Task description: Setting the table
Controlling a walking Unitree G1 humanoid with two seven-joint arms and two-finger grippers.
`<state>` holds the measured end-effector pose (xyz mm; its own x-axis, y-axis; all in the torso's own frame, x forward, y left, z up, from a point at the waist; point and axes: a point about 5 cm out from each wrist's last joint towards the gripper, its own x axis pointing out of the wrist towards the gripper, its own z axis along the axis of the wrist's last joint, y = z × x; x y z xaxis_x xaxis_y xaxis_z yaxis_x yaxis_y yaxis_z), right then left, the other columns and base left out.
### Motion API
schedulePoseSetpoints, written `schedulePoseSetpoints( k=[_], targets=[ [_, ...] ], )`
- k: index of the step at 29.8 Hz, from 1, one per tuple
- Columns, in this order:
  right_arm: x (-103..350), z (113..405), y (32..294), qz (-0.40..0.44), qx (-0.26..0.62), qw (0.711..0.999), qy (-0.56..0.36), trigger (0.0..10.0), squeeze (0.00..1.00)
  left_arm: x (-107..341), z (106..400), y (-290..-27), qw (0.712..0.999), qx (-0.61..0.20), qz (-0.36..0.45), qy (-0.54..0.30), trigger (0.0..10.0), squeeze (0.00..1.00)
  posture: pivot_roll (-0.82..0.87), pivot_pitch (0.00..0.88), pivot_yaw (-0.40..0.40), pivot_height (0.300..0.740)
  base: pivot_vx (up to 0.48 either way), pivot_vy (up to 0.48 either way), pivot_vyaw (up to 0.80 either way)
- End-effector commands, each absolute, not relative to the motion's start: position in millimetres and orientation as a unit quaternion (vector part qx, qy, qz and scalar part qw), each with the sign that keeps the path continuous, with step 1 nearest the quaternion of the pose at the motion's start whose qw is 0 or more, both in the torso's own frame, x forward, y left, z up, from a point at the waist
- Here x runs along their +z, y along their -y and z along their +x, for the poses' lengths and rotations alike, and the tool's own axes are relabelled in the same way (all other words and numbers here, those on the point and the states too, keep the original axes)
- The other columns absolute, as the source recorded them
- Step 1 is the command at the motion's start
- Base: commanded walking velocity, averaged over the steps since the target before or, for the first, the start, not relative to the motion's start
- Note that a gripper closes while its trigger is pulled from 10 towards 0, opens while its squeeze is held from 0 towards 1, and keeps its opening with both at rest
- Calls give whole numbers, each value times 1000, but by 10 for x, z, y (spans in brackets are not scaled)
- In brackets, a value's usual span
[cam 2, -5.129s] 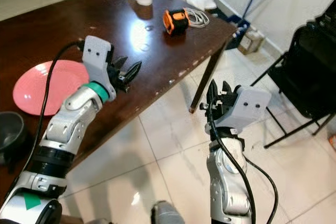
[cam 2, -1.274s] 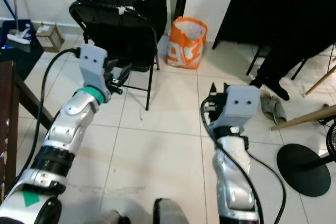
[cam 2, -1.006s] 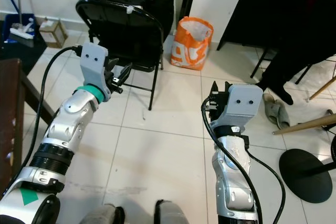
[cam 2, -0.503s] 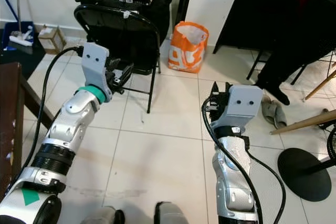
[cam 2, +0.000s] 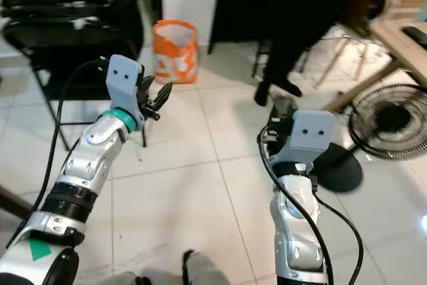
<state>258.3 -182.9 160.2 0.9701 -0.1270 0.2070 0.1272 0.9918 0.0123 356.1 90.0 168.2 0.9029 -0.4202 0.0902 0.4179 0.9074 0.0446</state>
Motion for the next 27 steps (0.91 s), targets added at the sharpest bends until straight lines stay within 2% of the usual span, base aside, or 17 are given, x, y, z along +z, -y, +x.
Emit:
schedulePoseSetpoints(
  k=[1,27],
  targets=[
    [1587,2571,1853,0,-69,993,100,10000,0,1634,3559,-887,975,-216,15,38,10000,0,-21,0,28,740,0,0,-800],
    [1578,2569,1853,-3,-66,993,96,10000,0,1607,3554,-884,976,-216,13,34,10000,0,-22,0,24,740,0,0,-800]
  ],
)
